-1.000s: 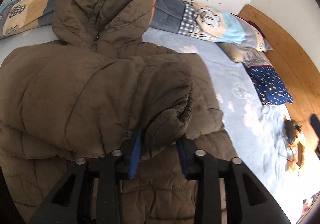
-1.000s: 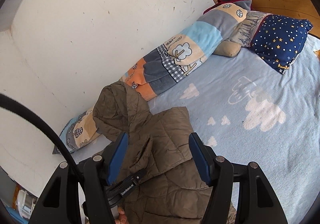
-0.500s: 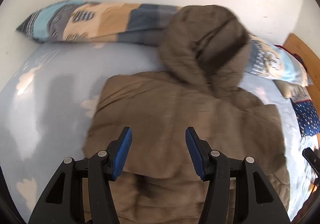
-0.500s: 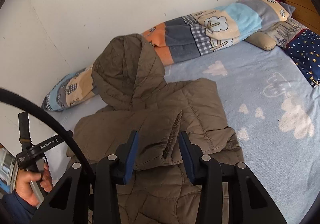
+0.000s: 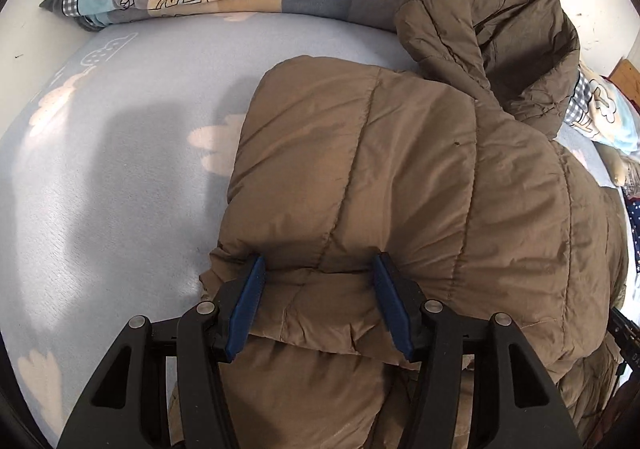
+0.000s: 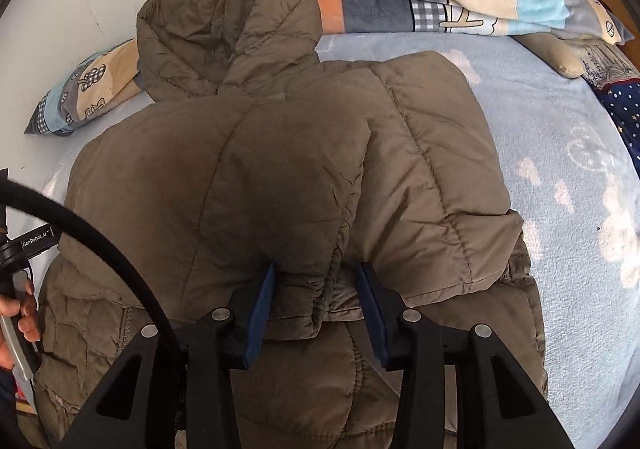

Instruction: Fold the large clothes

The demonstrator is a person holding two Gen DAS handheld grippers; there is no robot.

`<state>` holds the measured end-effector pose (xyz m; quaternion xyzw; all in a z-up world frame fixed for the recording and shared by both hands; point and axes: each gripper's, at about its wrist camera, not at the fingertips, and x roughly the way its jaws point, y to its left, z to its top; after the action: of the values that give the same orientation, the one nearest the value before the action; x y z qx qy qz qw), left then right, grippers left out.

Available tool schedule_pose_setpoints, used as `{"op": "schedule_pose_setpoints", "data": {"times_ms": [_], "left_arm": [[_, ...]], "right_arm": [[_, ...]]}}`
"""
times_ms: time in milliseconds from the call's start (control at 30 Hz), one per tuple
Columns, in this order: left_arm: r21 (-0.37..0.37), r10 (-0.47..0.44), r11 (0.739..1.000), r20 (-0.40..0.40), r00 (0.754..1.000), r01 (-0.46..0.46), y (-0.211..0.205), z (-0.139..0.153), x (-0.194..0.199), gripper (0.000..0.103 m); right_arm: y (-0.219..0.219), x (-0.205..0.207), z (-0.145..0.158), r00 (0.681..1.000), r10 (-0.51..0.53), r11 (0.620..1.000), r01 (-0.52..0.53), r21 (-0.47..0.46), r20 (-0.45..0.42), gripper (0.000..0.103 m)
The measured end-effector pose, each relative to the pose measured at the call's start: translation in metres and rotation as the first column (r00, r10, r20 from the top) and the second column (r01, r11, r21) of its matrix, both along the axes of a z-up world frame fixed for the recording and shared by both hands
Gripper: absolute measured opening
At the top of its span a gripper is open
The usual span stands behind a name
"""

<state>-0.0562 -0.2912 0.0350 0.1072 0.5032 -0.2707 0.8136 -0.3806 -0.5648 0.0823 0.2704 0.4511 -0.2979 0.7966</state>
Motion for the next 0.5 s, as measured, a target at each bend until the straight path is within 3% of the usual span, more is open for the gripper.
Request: {"op": "schedule_pose_setpoints", "data": {"times_ms": [67,167,333,500], "left_arm": [[0.021,0.015,1.0,-0.003,1.0,-0.015,-0.003,0.003,0.0,0.057],[-0.021,0.063,0.998,-0.001,0.998,-0.063,0.006,0.021,-0.008,0.056],[-0.074,0.0,0.997,0.083,0.997,0.006,0.04,0.062,-0.059,0.055],[-0.095,-0.033,0.995,0.09,0.995,0.041,0.09,0.079,-0.12,0.056]], "right_arm": [[-0.002,-0.002,-0.004,1.0,-0.012,1.0,0.012,0.023,0.0,0.045],[-0.003,-0.006,0.006,0.999,-0.036,0.999,0.036,0.039,0.004,0.048],[0.011,-0.022,0.057,0.985,-0.049,0.997,0.037,0.073,0.166,0.049],[0.035,-0.032,0.084,0.982,-0.026,0.997,0.013,0.072,0.186,0.052]]}}
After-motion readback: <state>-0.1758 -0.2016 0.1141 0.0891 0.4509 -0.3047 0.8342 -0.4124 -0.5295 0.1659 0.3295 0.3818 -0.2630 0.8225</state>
